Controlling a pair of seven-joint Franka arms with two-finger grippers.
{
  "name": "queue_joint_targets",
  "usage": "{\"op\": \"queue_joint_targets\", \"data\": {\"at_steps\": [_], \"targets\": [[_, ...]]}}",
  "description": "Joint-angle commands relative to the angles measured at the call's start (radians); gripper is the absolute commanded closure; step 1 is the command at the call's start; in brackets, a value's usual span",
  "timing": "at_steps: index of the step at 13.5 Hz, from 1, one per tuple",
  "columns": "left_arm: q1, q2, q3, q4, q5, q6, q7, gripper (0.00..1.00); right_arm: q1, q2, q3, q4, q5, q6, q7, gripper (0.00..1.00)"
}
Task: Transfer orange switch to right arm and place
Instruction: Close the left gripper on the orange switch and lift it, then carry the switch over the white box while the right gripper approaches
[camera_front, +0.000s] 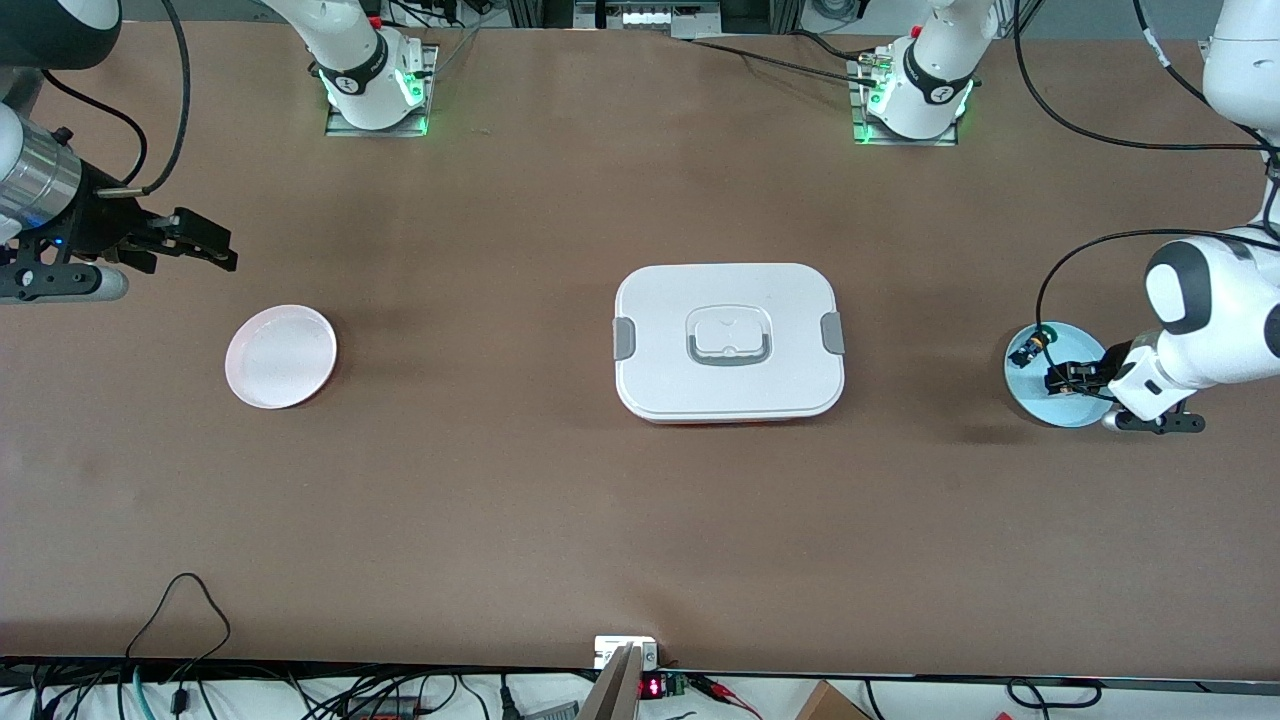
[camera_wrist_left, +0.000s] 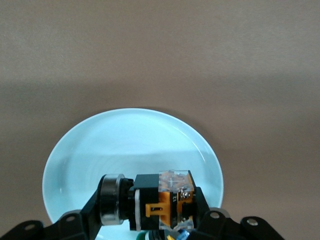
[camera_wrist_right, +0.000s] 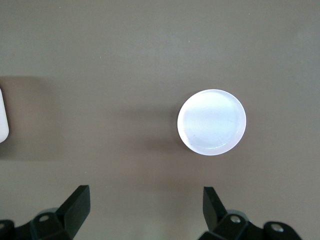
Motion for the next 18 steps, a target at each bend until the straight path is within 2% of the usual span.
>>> {"op": "queue_joint_targets", "data": {"at_steps": [1,3,5,10,14,16,18], "targets": [[0.006,-0.013,-0.044,0.111,-0.023,-0.186,0.029,0.71,-0.009,-0.013,0.007,-0.007,0.002,-0.009,0.013,0.00],[0.003,-0.013,-0.079,0.188,-0.026,-0.345,0.027,0.72,-0.009,-0.011,0.007,-0.007,0.002,-0.009,0.013,0.00],[0.010,-0.011,-0.149,0.239,-0.068,-0.465,0.030,0.73,-0.009,-0.011,0.007,-0.007,0.002,-0.009,0.013,0.00],[0.015,-0.011,-0.263,0.305,-0.237,-0.583,0.157,0.74,-0.011,-0.008,0.007,-0.007,0.002,-0.007,0.013,0.00],[0.001,-0.009,-0.347,0.307,-0.511,-0.585,0.291,0.74,-0.031,0.012,0.007,-0.004,0.005,0.051,0.001,0.00],[-0.001,-0.006,-0.435,0.305,-0.569,-0.541,0.305,0.74,-0.032,0.017,0.007,-0.001,0.011,0.059,-0.004,0.00],[-0.005,-0.005,-0.490,0.297,-0.673,-0.472,0.340,0.74,-0.028,0.018,0.007,0.005,0.002,0.062,0.008,0.00]]}}
